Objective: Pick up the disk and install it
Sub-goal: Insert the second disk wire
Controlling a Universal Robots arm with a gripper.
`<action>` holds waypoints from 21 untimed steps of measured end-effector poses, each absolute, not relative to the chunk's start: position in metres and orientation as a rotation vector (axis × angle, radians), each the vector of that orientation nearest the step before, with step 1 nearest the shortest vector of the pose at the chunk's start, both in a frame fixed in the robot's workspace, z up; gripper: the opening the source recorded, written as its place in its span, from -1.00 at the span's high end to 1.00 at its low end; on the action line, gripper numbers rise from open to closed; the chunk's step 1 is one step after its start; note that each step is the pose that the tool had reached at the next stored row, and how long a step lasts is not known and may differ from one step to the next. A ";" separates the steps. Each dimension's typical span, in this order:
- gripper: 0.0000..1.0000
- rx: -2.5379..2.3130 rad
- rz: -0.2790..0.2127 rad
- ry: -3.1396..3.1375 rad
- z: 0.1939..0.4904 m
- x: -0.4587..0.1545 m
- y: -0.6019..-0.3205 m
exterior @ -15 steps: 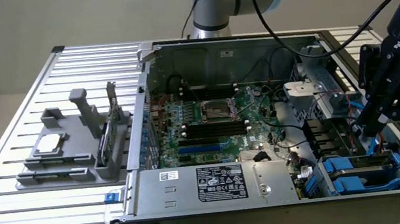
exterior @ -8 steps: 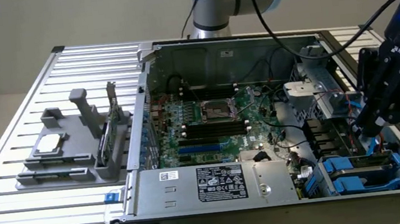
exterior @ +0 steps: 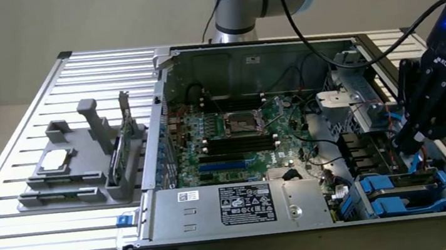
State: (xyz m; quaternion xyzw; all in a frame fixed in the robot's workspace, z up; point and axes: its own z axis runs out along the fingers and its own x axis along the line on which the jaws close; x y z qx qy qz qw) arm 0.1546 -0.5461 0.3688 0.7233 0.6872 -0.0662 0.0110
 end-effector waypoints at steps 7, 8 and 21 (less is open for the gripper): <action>0.67 2.271 -0.199 2.138 0.368 0.149 -0.546; 0.67 2.271 -0.198 2.139 0.368 0.147 -0.546; 0.67 2.292 -0.159 2.161 0.366 0.147 -0.561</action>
